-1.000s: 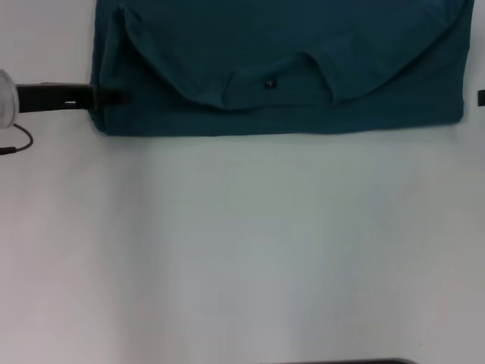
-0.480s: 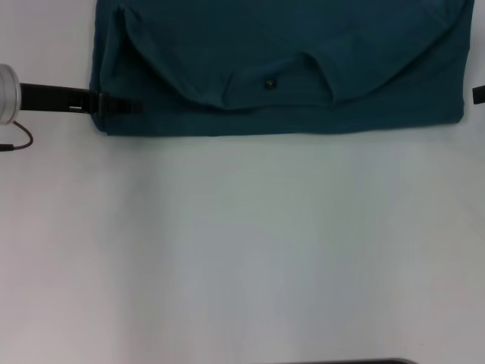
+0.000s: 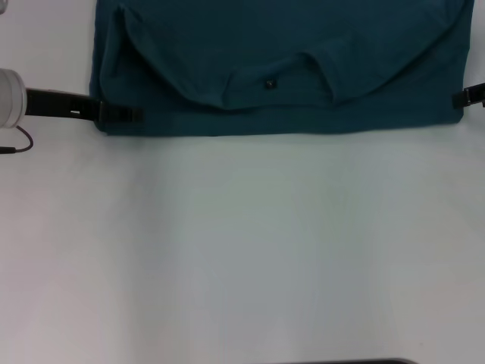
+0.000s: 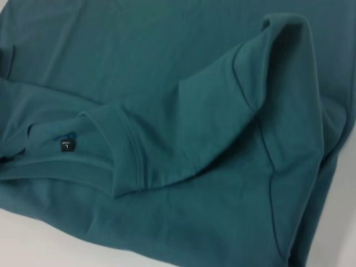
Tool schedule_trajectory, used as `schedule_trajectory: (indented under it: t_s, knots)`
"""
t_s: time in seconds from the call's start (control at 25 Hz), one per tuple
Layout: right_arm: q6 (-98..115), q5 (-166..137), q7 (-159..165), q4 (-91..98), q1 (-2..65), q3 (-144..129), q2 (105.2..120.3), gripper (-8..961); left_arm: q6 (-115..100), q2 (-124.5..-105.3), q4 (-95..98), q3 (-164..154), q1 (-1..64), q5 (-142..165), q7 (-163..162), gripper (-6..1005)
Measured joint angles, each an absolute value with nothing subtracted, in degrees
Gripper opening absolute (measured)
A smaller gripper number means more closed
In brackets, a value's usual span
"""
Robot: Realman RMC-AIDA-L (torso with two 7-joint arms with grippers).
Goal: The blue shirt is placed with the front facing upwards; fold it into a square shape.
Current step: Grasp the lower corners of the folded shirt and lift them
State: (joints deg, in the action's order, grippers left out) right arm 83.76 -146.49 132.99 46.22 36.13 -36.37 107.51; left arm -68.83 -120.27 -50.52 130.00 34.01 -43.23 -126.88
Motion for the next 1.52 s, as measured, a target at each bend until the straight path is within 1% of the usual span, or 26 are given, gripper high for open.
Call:
schedule_trajectory:
  t_s: [0.32, 0.68, 1.2, 1.28, 1.52]
  knots:
    - [78.96, -147.16, 132.42, 46.02, 35.44, -37.25, 109.12, 746, -68.81, -120.74, -50.69, 130.1, 34.09, -43.21, -127.21, 809]
    - [75.74, -147.57, 131.69, 44.96, 36.19, -38.43, 110.42, 734, -68.82, -120.79, -50.46, 130.07, 34.31, -43.11, -127.25, 807]
    - [72.31, -147.86, 131.93, 41.61, 37.27, -42.11, 110.5, 718, -69.04, -120.87, -50.72, 130.08, 34.04, -43.07, -127.04, 803]
    - [71.98, -148.41, 131.74, 40.87, 37.61, -42.16, 110.48, 534, -69.0, -120.86, -50.77, 130.07, 34.03, -43.1, -126.93, 802]
    - [70.69, -149.59, 131.47, 39.37, 38.32, -42.19, 110.28, 277, -68.83, -120.84, -50.8, 130.07, 34.16, -43.14, -126.84, 801]
